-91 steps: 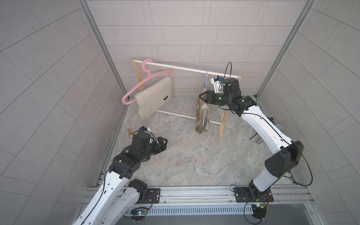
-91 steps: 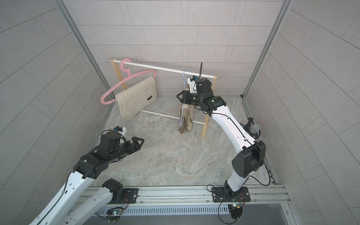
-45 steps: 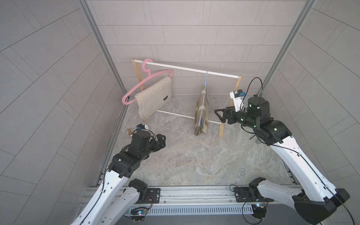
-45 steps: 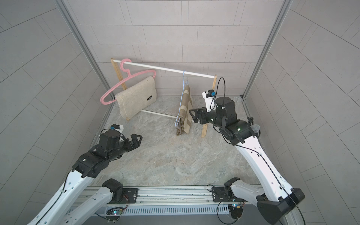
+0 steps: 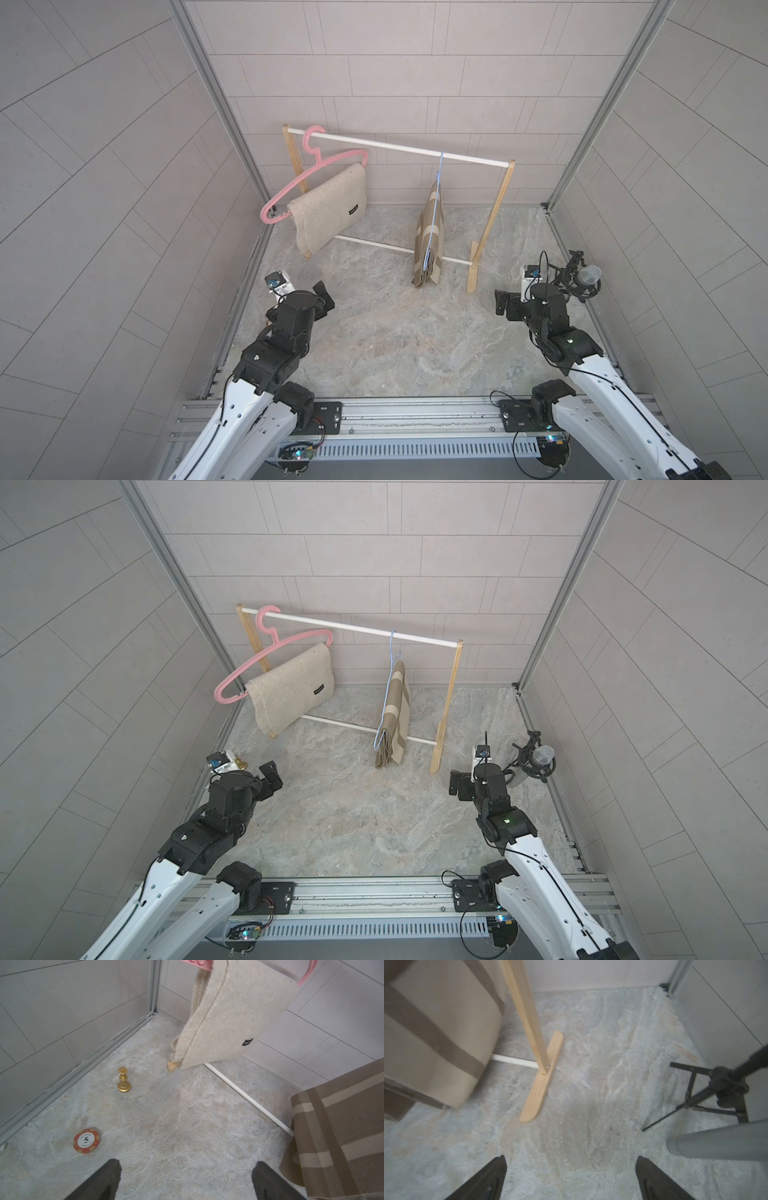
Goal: Hang the scarf on the hanger
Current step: Reset both arms
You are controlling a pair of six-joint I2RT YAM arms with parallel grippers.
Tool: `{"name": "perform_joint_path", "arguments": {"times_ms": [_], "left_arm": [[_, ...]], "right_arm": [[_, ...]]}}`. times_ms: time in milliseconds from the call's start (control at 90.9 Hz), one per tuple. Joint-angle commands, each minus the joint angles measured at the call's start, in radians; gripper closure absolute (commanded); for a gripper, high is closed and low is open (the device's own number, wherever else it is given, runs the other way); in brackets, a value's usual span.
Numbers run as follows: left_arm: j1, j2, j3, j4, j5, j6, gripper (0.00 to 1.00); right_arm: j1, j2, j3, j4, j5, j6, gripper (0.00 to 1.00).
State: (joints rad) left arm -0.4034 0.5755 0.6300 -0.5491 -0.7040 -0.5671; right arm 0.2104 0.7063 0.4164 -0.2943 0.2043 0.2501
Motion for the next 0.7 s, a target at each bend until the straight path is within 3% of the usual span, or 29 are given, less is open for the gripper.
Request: {"name": "perform_joint_path", "arguments": {"times_ms": [0, 198, 352, 572, 693], "left_arm": [[0.013, -0.004, -0.047, 0.126, -0.131, 0.069, 0.00], [0.044, 0.049, -0.128, 0.242, -0.230, 0.062, 0.00], [0.089, 0.121, -0.173, 0.325, -0.248, 0.071, 0.00], [0.235, 0.240, -0.210, 0.448, -0.141, 0.070, 0.00], [0.280, 0.340, -0.193, 0.510, -0.094, 0.108, 0.00]], "right_arm": [[-0.052, -0.003, -0.075, 0.285, 0.055, -0.010, 0.00], [-0.079, 0.165, -0.100, 0.545, 0.125, -0.090, 0.00], [-0.193, 0.297, -0.134, 0.750, 0.087, -0.088, 0.00], [-0.229, 0.491, -0.148, 0.989, -0.047, -0.121, 0.00], [-0.229, 0.556, -0.114, 1.022, -0.098, -0.161, 0.00]]}}
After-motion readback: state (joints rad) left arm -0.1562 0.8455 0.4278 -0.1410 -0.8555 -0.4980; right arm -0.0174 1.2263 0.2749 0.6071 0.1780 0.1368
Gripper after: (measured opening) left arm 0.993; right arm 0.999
